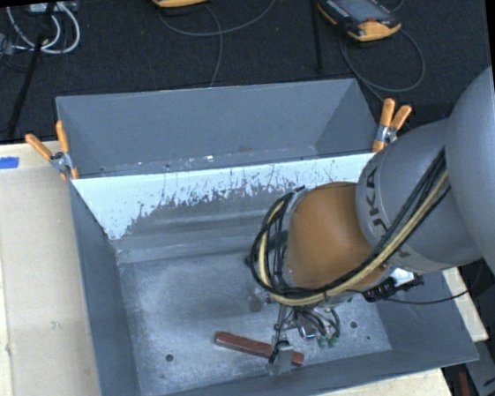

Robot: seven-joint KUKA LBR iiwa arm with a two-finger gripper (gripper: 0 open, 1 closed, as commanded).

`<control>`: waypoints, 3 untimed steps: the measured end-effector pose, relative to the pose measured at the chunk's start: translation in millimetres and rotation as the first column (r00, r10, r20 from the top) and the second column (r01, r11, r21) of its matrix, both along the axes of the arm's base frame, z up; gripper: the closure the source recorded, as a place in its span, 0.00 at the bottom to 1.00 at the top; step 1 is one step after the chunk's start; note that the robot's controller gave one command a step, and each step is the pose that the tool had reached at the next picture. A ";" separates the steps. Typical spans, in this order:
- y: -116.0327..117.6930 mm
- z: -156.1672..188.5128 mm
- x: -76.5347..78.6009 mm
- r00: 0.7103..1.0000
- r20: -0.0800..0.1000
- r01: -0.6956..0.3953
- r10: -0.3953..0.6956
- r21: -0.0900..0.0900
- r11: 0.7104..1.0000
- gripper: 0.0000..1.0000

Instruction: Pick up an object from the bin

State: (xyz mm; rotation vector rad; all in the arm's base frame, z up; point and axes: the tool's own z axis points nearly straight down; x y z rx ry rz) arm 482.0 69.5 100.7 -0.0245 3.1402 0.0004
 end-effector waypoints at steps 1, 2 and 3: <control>-0.4 -1.8 -11.4 0.992 -0.005 0.126 -0.126 -0.001 0.992 0.00; 12.9 -30.3 -8.0 0.959 0.005 0.283 -0.283 0.001 0.959 0.00; 12.8 -30.0 -6.6 0.960 0.004 0.281 -0.281 0.001 0.960 0.00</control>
Offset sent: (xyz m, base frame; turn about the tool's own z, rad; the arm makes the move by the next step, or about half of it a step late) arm -0.0108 0.0001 -0.0007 0.1267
